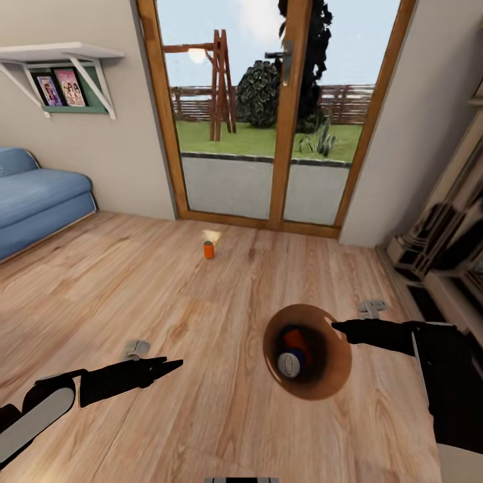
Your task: Put the three can of soda from the living room inside the tash can in the kitchen.
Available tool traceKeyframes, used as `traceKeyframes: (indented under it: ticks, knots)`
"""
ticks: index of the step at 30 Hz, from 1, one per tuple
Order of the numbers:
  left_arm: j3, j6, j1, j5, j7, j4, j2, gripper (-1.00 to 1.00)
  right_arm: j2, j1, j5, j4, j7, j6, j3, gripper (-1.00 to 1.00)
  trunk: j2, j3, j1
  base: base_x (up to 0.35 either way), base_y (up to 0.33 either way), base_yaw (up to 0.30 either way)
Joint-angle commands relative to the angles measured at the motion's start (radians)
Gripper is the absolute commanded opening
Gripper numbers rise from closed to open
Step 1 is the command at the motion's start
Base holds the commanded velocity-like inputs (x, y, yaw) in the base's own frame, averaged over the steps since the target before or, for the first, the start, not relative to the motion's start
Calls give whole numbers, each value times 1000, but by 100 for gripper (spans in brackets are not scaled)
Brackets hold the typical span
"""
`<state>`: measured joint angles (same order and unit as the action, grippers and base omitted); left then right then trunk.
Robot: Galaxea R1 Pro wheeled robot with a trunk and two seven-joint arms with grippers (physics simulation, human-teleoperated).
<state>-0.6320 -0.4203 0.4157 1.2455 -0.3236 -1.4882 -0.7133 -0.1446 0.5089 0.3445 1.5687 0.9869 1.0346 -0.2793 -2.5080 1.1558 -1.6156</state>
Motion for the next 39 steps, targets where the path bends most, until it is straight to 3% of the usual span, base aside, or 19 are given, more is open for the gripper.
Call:
traceKeyframes:
  ticks: [1,39]
  knots:
    - [0,0,0,0,0,0,0,100,0,0,-25,1,1,13,0,-100,0,0,0,338,0,0]
    - [0,5,0,2,0,0,0,100,-1,0,-25,1,2,13,0,-100,0,0,0,338,0,0]
